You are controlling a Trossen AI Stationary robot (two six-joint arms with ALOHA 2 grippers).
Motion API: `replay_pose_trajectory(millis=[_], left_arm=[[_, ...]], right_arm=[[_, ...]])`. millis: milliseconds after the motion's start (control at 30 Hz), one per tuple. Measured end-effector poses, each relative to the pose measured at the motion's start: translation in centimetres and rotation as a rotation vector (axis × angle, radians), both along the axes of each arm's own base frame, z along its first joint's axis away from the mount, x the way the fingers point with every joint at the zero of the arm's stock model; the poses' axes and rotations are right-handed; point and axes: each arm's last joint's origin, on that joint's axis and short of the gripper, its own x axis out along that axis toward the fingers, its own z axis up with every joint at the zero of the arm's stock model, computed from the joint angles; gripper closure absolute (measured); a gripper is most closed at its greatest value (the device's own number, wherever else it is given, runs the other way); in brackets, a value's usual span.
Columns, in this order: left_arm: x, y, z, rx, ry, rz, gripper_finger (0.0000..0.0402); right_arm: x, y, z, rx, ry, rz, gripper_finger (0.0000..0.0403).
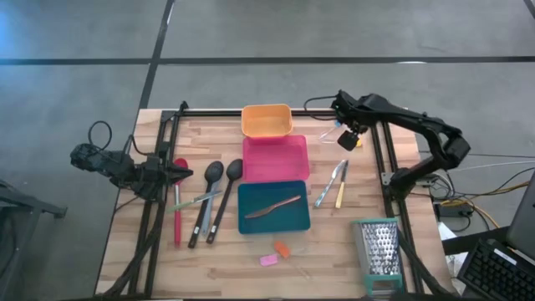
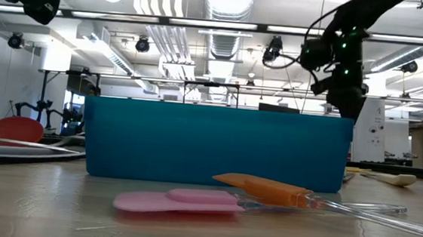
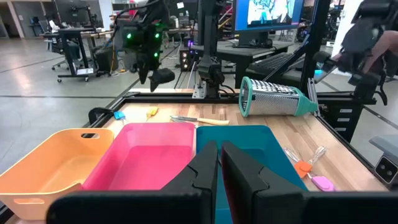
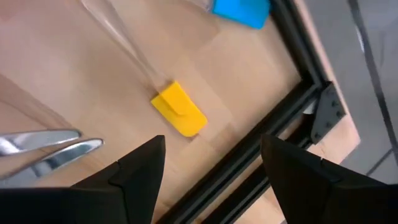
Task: Pick & Place Kitchen Items
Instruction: Put the yellow spatula into the yellow bin
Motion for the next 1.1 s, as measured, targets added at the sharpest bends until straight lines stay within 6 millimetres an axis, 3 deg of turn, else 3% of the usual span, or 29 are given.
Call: replay_pose_trajectory(millis=[267,500,733,1100], left_arm=[[0.0,0.0,0.0,0.000,0.000,0.000,0.0376],[0.0,0.0,0.0,0.000,0.000,0.000,0.0376],[0.0,0.0,0.0,0.000,0.000,0.000,0.0376],[0.0,0.0,0.0,0.000,0.000,0.000,0.0376]], right_arm=[[1.0,-1.0,-3.0,0.133,0.063,0.040,0.0160],[1.1,-1.8,-5.0,0.187,0.112,0.011,0.0143],[0.7,-2.6,-6.0,0.219,0.131,-0.026,0.0132],[0.2,-3.7,-7.0,0.264,0.055,-0.086,0.0158]])
